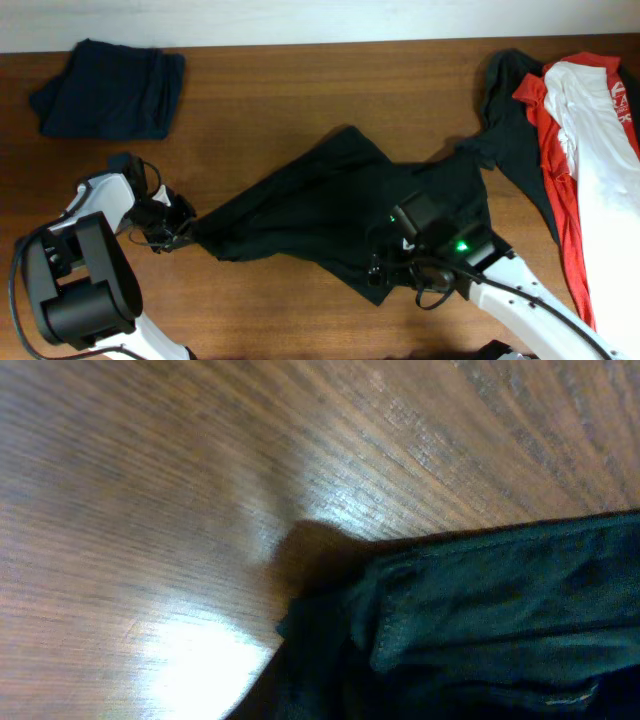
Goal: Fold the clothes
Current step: 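Drag the black garment leftward to the table center with the right gripper, then grasp the garment's far edge with both grippers and spread it flat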
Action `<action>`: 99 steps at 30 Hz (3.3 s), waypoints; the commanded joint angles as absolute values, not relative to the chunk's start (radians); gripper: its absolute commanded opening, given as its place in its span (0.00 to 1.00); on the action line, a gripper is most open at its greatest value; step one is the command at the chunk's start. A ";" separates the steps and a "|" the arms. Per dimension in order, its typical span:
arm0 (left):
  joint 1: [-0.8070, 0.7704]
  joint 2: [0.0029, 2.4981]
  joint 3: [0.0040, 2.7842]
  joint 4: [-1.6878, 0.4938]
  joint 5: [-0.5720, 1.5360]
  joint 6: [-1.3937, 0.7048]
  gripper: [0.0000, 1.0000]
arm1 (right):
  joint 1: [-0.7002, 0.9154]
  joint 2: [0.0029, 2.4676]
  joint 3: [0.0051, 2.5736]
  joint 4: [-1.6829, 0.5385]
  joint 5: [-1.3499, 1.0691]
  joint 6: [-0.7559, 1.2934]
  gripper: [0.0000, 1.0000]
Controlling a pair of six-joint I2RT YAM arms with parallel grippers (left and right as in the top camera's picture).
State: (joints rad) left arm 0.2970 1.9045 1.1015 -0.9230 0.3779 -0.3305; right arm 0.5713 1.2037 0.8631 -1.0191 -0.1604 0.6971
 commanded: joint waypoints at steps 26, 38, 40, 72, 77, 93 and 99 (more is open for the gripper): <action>0.295 1.206 1.241 -1.187 0.252 -0.336 0.00 | 0.575 1.386 1.645 -1.547 0.118 0.646 0.04; 0.295 1.111 2.308 -1.458 0.205 -0.388 0.00 | 0.575 1.277 2.586 -1.699 0.381 0.501 0.04; 0.295 1.111 2.355 -1.444 0.147 -0.412 0.01 | 0.575 1.273 2.611 -1.691 0.460 0.509 0.04; 0.313 2.128 1.977 -1.539 -0.250 -0.433 0.01 | 0.575 2.158 2.208 -1.551 0.004 0.554 0.04; 0.319 2.128 1.945 -1.569 -0.285 -0.433 0.17 | 0.714 2.158 2.193 -1.587 0.004 0.558 0.11; 0.248 2.128 1.787 -1.333 -0.022 -0.283 0.00 | 0.599 2.161 1.720 -1.191 -0.195 0.348 0.04; 0.322 2.128 1.604 -1.152 -0.076 -0.283 0.00 | 0.601 2.161 1.365 -0.872 -0.337 0.402 0.04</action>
State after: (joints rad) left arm 0.2844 2.1345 1.6646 -1.1851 -0.0544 -0.2947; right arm 0.5919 2.1223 1.4658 -0.9096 -0.2871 0.3664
